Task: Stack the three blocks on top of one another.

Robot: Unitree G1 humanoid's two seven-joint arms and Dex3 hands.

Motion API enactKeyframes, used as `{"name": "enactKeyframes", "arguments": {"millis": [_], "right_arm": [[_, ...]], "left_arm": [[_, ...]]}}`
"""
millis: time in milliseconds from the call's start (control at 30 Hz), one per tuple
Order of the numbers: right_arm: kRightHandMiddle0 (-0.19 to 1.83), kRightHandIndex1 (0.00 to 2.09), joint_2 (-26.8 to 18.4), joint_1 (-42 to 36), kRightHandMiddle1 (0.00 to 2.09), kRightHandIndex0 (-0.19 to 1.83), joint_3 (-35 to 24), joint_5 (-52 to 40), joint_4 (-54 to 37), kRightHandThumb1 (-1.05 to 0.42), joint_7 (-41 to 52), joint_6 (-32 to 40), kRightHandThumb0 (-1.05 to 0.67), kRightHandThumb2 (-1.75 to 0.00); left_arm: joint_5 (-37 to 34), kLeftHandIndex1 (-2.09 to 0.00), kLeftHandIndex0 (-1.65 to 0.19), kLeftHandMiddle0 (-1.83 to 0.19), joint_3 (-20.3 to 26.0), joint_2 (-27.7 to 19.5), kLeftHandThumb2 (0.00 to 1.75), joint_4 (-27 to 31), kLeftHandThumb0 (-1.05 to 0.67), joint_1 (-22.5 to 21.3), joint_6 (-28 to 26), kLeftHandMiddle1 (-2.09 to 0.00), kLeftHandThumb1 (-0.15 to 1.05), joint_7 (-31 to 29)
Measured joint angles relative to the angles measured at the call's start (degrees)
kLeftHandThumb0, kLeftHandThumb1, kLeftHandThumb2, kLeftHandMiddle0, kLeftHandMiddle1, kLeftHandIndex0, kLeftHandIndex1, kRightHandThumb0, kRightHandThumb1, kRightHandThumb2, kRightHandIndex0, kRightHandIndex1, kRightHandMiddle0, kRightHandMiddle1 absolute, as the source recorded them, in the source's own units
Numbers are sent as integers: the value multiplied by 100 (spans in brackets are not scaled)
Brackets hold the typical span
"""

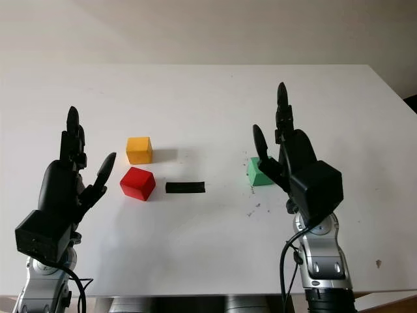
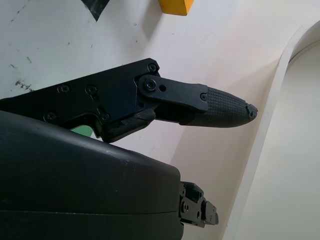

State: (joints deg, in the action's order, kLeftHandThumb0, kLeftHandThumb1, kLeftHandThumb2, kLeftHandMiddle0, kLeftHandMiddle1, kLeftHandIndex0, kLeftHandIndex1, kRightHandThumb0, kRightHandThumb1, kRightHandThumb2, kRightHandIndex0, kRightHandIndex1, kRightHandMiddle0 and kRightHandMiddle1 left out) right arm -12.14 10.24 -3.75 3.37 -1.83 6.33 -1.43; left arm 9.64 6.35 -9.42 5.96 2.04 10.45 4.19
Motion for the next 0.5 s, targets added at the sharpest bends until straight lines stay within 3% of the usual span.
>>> {"name": "enactKeyframes", "arguments": {"millis": [500], "right_arm": [[-19, 0, 29, 84, 0, -19, 151, 92, 207, -105, -24, 19, -78, -64]], "left_arm": [[-78, -6, 13, 9, -41, 1, 36, 91, -71, 85, -221, -6, 105, -170]]}}
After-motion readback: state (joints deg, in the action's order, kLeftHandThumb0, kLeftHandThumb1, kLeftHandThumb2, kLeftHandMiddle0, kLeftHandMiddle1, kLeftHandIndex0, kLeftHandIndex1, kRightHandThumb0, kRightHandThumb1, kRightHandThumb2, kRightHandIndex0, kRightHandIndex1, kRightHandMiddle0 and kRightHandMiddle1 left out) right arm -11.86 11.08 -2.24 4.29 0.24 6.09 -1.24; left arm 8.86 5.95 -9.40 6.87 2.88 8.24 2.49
